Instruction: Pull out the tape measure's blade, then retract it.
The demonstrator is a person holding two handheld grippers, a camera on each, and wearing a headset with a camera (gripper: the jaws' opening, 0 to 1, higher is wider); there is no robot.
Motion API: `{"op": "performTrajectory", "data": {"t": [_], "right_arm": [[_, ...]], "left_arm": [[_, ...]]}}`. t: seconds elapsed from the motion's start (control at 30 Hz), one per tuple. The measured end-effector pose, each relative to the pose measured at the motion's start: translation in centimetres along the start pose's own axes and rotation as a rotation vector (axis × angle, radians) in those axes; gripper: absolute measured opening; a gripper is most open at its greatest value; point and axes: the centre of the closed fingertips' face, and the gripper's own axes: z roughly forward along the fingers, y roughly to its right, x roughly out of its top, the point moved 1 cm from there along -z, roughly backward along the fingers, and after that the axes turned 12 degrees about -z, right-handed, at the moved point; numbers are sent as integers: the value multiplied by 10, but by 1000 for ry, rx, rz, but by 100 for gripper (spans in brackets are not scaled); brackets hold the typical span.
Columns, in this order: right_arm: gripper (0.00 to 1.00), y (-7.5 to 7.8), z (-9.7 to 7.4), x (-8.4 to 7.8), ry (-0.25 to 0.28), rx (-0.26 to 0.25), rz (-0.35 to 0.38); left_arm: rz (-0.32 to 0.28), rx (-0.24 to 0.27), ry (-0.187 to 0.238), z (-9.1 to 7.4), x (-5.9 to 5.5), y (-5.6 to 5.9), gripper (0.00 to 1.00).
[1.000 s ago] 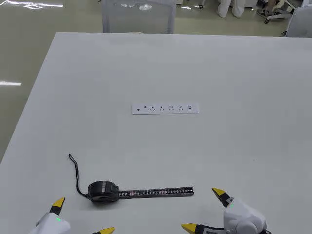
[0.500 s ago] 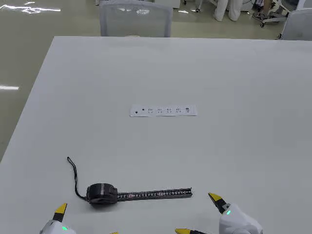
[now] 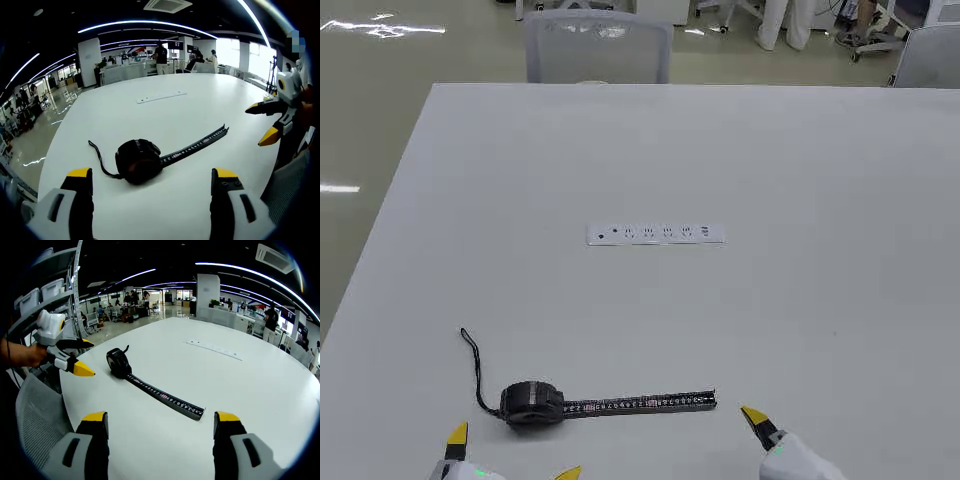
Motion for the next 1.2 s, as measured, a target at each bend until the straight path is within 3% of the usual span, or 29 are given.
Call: {"op": "performTrajectory", "data": {"t": [0.17,0.37,0.9,1.2], "right_arm": [[87,1,-1,-1,1,-11,8],[86,2,-1,-3,-8,-18,17],[80,7,13,-16,-19,6,22],[72,19,22,-23,4,44,-20]], "left_arm": [[-47,26,-3,6,-4,1,96],[-86,100,33,16,-3,-6,94],[-114,209,97,39,1,-15,89],[-160,233,80,51,-5,-20,84]]}}
